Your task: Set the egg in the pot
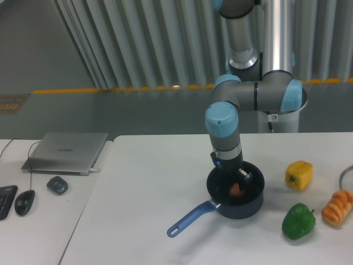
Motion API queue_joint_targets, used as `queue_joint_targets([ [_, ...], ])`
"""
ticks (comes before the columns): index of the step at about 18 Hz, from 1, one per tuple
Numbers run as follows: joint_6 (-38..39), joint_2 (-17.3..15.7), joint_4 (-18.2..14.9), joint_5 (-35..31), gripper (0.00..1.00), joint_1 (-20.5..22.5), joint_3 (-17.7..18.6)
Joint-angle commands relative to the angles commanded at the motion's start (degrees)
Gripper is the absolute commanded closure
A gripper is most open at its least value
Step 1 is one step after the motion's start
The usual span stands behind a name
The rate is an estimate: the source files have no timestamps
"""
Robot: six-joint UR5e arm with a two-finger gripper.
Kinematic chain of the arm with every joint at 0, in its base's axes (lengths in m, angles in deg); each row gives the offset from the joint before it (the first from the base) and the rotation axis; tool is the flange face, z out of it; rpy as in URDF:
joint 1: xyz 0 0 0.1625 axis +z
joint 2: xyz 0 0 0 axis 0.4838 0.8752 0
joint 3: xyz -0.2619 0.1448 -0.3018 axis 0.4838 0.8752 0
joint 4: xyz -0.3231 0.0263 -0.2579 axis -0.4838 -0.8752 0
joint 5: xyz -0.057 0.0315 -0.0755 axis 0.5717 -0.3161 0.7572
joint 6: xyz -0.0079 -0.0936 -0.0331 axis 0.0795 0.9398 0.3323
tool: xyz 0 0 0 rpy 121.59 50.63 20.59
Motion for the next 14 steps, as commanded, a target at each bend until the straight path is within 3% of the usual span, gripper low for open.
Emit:
queue_joint_targets([
  [3,-0.18,0.17,0.35,-0.09,0.16,-0.09,-0.44],
  [6,-2.02,-0.44,1.40,-0.09,0.13,0.00,-0.88],
  [8,-3.77,-0.88,2.37,-0.09,0.00,0.09,-0.97],
  [14,-8.70,-1.76,2.46,-0.18,0.00,1.14,-0.97],
])
